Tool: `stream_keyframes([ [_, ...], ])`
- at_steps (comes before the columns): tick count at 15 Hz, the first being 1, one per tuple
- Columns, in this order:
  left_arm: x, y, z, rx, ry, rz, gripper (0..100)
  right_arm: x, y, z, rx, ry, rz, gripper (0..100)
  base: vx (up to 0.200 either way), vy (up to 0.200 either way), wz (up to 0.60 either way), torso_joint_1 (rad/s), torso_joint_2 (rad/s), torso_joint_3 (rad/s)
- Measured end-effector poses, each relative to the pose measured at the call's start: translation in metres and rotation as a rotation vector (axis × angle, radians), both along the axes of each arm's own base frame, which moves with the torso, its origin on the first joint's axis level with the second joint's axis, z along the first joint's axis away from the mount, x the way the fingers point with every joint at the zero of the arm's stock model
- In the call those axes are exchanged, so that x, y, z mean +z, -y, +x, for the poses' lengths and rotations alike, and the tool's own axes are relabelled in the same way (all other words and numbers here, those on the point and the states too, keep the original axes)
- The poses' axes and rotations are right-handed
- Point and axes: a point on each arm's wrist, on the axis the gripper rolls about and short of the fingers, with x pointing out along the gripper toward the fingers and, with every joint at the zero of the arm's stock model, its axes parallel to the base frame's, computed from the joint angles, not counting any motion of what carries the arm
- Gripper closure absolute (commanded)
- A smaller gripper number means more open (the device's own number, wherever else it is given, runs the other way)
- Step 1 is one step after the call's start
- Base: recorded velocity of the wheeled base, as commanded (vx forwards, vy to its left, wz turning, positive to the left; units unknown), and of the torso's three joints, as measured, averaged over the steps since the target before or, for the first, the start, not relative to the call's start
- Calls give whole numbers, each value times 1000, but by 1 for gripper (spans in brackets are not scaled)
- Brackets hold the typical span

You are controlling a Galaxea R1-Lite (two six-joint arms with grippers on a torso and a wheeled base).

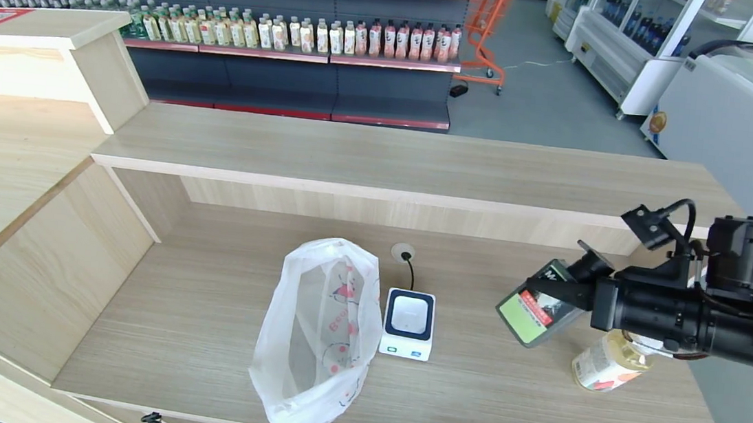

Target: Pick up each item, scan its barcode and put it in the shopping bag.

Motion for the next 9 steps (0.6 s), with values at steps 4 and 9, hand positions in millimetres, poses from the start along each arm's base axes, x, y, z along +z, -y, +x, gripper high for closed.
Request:
stream_keyframes([
  [4, 0, 0, 0, 0, 0, 0, 0, -53, -48, 49, -68, -78, -48, 100, 0, 0, 0, 0, 0, 0],
  [9, 0, 0, 0, 0, 0, 0, 0, -97, -98, 84, -41, -110, -102, 100, 0, 0, 0, 0, 0, 0],
])
